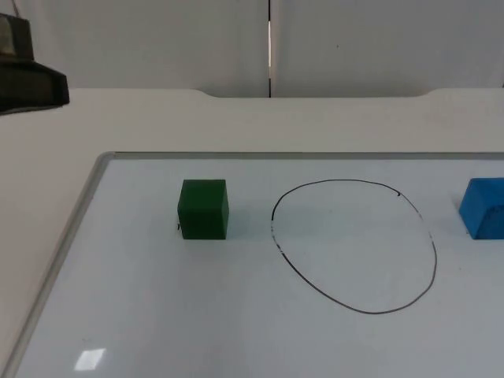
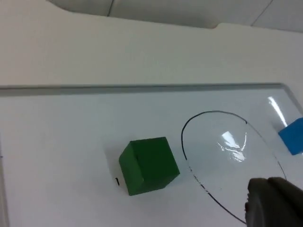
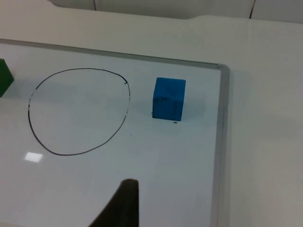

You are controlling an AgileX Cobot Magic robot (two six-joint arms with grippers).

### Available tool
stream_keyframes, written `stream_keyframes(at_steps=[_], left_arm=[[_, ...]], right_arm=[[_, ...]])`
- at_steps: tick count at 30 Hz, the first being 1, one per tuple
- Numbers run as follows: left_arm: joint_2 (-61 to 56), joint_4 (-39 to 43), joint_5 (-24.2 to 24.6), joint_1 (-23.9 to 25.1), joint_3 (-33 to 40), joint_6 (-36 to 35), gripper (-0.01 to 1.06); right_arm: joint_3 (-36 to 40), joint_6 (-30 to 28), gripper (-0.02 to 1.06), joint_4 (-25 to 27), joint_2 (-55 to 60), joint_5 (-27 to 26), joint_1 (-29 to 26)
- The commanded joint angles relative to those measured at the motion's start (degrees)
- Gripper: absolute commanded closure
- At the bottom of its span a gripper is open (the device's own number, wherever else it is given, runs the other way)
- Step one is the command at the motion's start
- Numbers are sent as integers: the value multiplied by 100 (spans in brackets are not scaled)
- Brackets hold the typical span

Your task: Push the two cubes into the marked area.

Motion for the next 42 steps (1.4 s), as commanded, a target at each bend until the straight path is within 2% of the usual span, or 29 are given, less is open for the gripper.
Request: stream_keyframes(at_steps=[1,5,7,8,10,11,19,24,32,37,42], left_arm=[[228,-265,-54,-73,-27,249,105],[536,-471,-381,-339,-27,521,105],[733,-614,-892,-577,-27,702,105],[733,-614,-892,-577,-27,702,105],[902,-667,-1465,-835,-39,711,105],[1004,-667,-1567,-938,-68,711,105],[1637,-692,-1609,-1336,-645,699,105],[2055,-689,-1785,-1336,-928,654,105],[2806,-837,-1750,-1336,-1331,654,105],[3143,-824,-1958,-1336,-1491,654,105],[3317,-859,-2381,-1336,-1513,654,105]], right_arm=[[-3,-19,-1,-1,-25,-26,-28],[-3,-19,-1,-1,-25,-26,-28],[-3,-19,-1,-1,-25,-26,-28],[-3,-19,-1,-1,-25,-26,-28],[-3,-19,-1,-1,-25,-26,-28],[-3,-19,-1,-1,-25,-26,-28],[-3,-19,-1,-1,-25,-26,-28],[-3,-19,-1,-1,-25,-26,-28],[-3,-19,-1,-1,-25,-26,-28],[-3,-19,-1,-1,-25,-26,-28],[-3,-19,-1,-1,-25,-26,-28]])
